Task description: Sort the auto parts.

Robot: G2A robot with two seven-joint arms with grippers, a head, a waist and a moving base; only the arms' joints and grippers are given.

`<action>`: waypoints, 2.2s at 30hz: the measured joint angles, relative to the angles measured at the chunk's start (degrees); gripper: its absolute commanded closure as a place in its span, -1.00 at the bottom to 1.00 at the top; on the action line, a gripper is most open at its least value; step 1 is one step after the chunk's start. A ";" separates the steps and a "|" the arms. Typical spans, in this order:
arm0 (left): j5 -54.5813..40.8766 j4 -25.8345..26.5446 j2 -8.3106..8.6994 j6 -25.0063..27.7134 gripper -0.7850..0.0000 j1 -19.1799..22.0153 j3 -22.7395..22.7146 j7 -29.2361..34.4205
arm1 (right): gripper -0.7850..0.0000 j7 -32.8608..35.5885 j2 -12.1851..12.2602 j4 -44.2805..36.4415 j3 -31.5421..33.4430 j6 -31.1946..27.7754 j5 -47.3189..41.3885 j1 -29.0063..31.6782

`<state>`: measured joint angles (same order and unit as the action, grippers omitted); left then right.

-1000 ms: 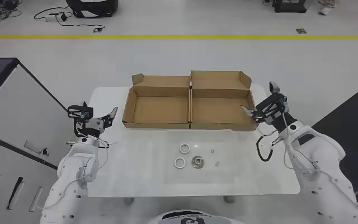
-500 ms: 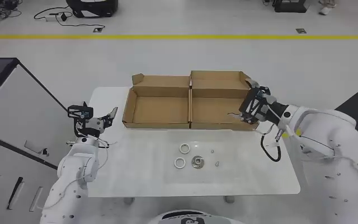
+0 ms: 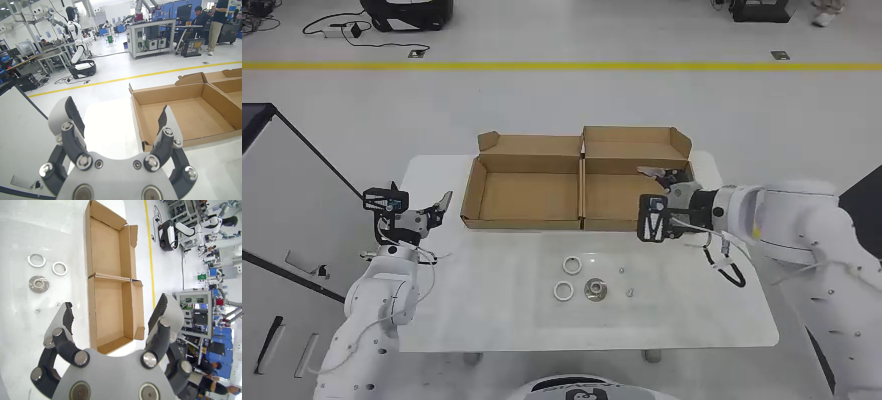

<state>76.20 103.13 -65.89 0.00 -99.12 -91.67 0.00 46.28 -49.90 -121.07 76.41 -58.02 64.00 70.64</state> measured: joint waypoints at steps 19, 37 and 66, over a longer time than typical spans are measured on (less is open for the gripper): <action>0.00 0.00 0.00 0.00 -1.00 0.00 0.00 0.00 | -1.00 0.98 12.11 5.92 -26.87 0.98 -12.06 -20.55; 0.00 0.00 0.00 0.00 -1.00 0.00 0.00 0.00 | -1.00 3.56 14.02 11.62 -61.80 3.57 -25.54 -50.81; 0.00 0.00 0.00 0.00 -1.00 0.00 0.00 0.00 | -1.00 11.73 8.83 15.01 -66.67 11.72 -30.62 -48.02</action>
<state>76.20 103.13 -65.89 0.00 -99.12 -91.67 0.00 58.00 -41.07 -106.06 9.74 -46.31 33.37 22.62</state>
